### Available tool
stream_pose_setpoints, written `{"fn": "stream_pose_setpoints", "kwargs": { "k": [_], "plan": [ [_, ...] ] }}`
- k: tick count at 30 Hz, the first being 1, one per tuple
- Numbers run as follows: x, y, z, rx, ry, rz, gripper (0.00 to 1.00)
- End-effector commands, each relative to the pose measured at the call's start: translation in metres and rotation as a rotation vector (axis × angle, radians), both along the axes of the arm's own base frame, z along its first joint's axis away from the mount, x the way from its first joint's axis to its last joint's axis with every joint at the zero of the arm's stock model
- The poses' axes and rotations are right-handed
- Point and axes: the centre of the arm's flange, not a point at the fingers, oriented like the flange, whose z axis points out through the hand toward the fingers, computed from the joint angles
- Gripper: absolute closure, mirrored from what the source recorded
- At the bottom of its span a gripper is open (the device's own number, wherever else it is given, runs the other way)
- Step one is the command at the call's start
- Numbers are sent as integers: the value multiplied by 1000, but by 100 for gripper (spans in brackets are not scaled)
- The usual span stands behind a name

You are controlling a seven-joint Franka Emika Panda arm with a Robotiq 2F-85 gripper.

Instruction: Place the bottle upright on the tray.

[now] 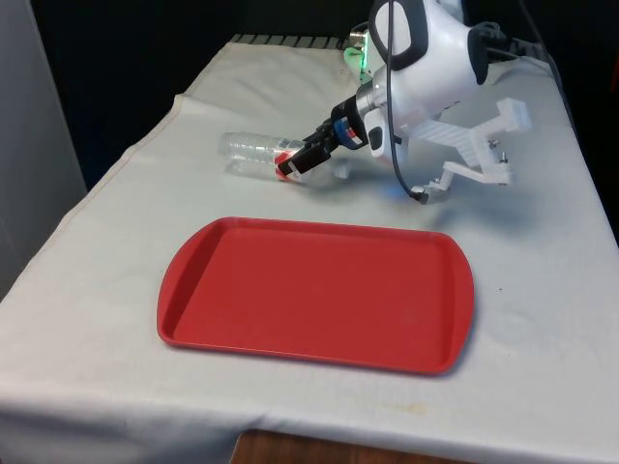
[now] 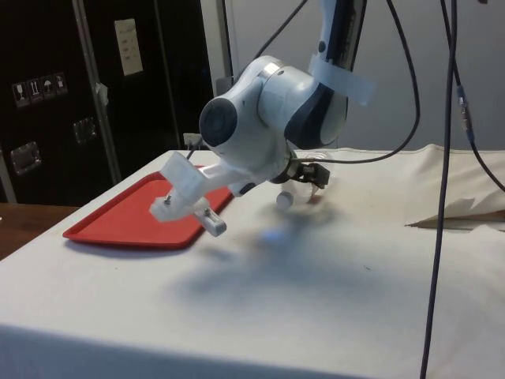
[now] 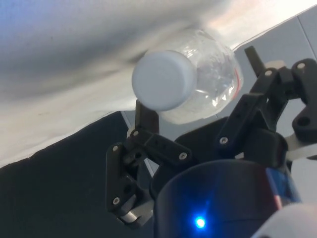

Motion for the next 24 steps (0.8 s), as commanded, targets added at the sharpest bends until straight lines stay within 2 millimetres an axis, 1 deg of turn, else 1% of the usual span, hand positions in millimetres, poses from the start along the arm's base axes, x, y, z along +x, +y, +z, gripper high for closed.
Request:
{"fn": "stream_pose_setpoints", "kwargs": {
  "k": [1, 20, 21, 22, 24],
  "plan": [
    [0, -1, 0, 5, -3, 3, 0],
    [0, 4, -2, -1, -4, 0, 0],
    [0, 4, -2, -1, -5, 0, 1],
    [0, 5, -2, -1, -5, 0, 5],
    [0, 5, -3, -2, -5, 1, 14]
  ]
}}
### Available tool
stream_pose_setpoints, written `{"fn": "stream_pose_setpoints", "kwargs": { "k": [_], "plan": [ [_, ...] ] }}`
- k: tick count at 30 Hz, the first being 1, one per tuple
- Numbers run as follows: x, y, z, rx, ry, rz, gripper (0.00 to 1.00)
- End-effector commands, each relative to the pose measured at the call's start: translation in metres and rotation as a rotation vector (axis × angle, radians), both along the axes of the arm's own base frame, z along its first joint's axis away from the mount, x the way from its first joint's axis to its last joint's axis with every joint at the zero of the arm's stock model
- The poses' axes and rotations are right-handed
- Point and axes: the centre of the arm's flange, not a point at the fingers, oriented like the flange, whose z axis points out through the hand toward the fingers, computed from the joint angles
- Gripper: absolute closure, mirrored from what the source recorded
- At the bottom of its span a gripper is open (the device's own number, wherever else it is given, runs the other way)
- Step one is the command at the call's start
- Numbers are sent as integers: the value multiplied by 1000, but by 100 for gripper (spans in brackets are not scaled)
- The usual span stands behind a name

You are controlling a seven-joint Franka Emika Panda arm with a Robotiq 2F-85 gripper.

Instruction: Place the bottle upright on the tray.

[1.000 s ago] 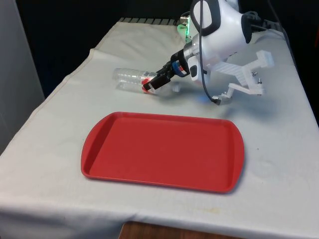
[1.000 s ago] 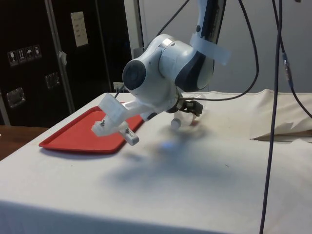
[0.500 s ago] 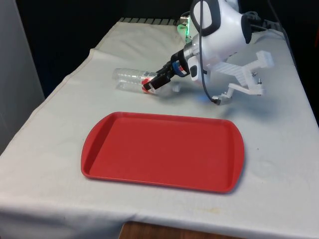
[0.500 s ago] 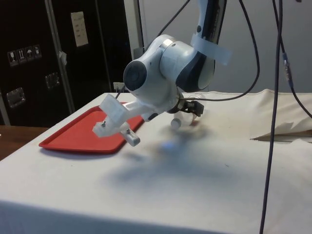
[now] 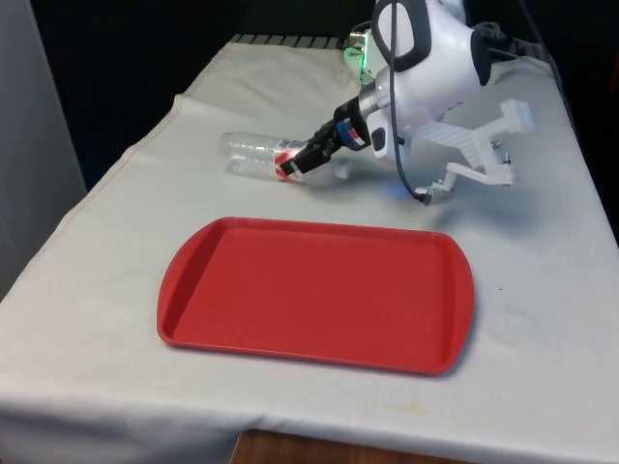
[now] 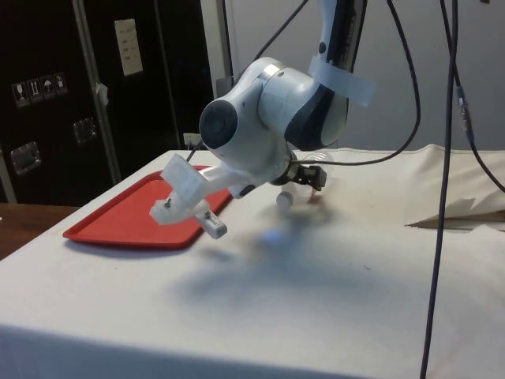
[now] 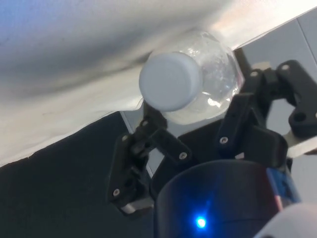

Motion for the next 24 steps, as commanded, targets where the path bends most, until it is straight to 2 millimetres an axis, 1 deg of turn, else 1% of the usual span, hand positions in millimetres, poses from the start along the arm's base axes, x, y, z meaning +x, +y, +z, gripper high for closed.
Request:
{"fn": "stream_pose_setpoints", "kwargs": {
  "k": [1, 2, 3, 4, 5, 10, 11, 13, 14, 17, 20, 21, 22, 24],
  "plan": [
    [1, 1, -1, 0, -3, 0, 20],
    [1, 1, -1, 0, -3, 0, 30],
    [0, 1, -2, 0, -3, -2, 37],
    [0, 0, 0, -1, -1, -1, 41],
    [0, 1, -2, -1, -3, -2, 41],
    [1, 2, -1, -2, -5, -1, 57],
    [1, 1, -2, -5, -3, -2, 61],
    [1, 0, 1, -12, 0, -4, 64],
    [1, 1, -1, -7, -3, -4, 64],
    [1, 2, 3, -10, -1, -3, 68],
    [3, 2, 11, -13, -4, -4, 68],
    [3, 1, 5, -15, -4, -4, 68],
    [4, 3, 16, -17, -3, -3, 68],
    [5, 3, 23, -19, -6, -5, 68]
  ]
}}
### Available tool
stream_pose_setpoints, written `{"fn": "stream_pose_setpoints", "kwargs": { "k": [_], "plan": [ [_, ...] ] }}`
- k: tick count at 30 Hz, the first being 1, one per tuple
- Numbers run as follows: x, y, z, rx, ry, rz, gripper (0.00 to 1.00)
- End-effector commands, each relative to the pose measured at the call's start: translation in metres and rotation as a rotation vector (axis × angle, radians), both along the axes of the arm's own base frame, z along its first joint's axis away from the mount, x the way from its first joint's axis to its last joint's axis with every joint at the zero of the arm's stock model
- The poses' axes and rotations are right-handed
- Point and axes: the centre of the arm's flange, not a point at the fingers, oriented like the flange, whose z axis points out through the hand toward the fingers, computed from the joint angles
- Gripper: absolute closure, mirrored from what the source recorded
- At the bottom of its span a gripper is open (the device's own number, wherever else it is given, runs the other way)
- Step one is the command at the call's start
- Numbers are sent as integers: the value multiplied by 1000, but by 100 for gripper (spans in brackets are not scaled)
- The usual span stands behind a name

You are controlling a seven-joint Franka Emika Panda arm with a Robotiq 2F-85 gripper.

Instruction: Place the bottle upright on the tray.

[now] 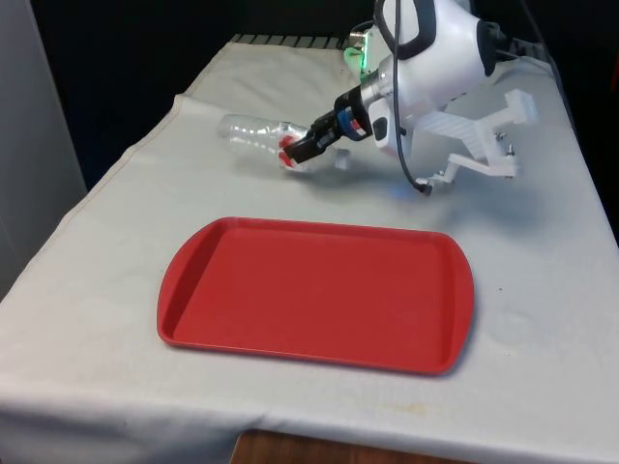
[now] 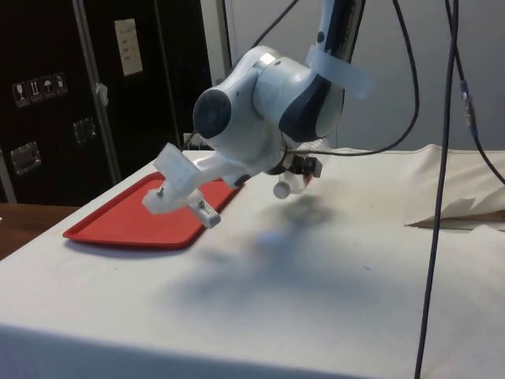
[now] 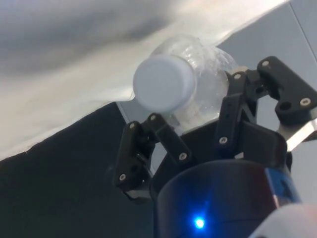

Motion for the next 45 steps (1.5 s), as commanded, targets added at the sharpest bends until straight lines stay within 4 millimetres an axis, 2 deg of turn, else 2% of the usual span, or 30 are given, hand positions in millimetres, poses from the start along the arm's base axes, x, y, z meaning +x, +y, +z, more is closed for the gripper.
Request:
{"fn": "stream_pose_setpoints", "kwargs": {
  "k": [1, 13, 15, 33, 38, 39, 45],
  "plan": [
    [0, 0, 8, 4, 1, -4, 68],
    [7, 0, 46, 9, 0, 4, 68],
    [8, -1, 46, 4, -3, 7, 68],
    [16, -2, 96, 37, -3, 15, 68],
    [19, -2, 107, 46, -5, 19, 68],
    [19, -2, 104, 39, -9, 21, 68],
    [23, -2, 121, 70, -11, 22, 68]
  ]
}}
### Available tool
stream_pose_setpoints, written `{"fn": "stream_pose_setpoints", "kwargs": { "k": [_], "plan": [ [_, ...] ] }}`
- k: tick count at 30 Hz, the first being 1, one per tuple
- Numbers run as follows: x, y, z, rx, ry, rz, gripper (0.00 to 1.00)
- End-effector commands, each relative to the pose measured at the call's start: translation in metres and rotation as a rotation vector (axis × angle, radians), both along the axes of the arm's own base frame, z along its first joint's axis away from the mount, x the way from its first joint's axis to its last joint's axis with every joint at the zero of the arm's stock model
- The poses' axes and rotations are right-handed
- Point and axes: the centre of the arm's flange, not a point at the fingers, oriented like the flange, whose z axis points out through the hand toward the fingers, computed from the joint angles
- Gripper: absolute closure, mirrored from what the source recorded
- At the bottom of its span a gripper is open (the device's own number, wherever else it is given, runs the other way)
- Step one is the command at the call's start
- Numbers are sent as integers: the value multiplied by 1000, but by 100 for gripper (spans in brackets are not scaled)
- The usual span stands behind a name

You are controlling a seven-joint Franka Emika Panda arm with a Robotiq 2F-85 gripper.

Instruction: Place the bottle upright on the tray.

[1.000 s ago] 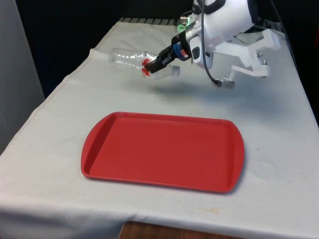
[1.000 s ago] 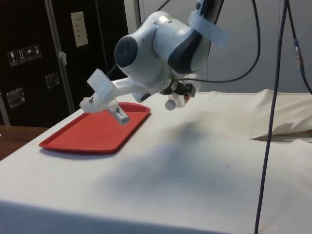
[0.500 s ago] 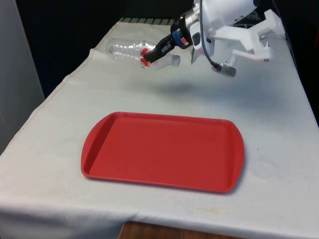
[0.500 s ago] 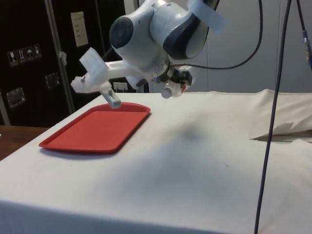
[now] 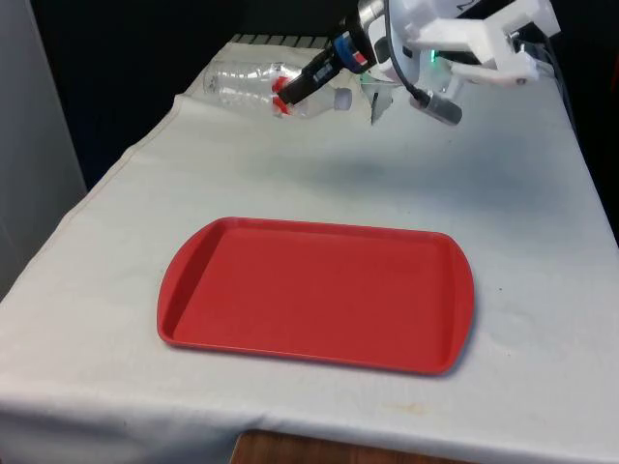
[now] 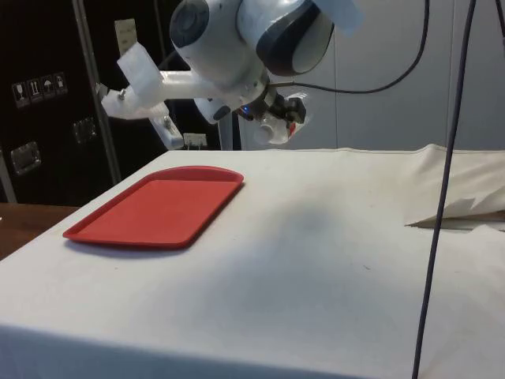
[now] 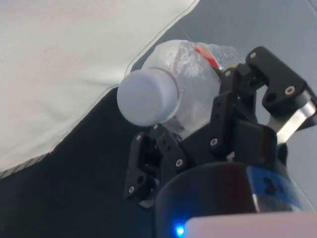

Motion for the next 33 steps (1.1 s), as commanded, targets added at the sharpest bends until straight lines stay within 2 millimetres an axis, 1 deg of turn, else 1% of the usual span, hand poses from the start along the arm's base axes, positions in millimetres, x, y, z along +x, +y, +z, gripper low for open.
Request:
{"fn": "stream_pose_setpoints", "kwargs": {
  "k": [1, 3, 4, 5, 10, 13, 17, 30, 33],
  "plan": [
    [2, 0, 3, 15, 0, -2, 68],
    [3, 0, 7, 23, -3, -3, 68],
    [2, 0, 5, 11, -3, -2, 68],
    [5, 1, 9, 32, -4, -2, 68],
    [9, 1, 14, 55, -15, -4, 68],
    [10, 2, 13, 50, -16, -7, 68],
    [15, 2, 18, 96, -32, -7, 68],
    [22, 4, 19, 160, -64, -15, 68],
    [23, 3, 23, 194, -74, -15, 68]
  ]
}}
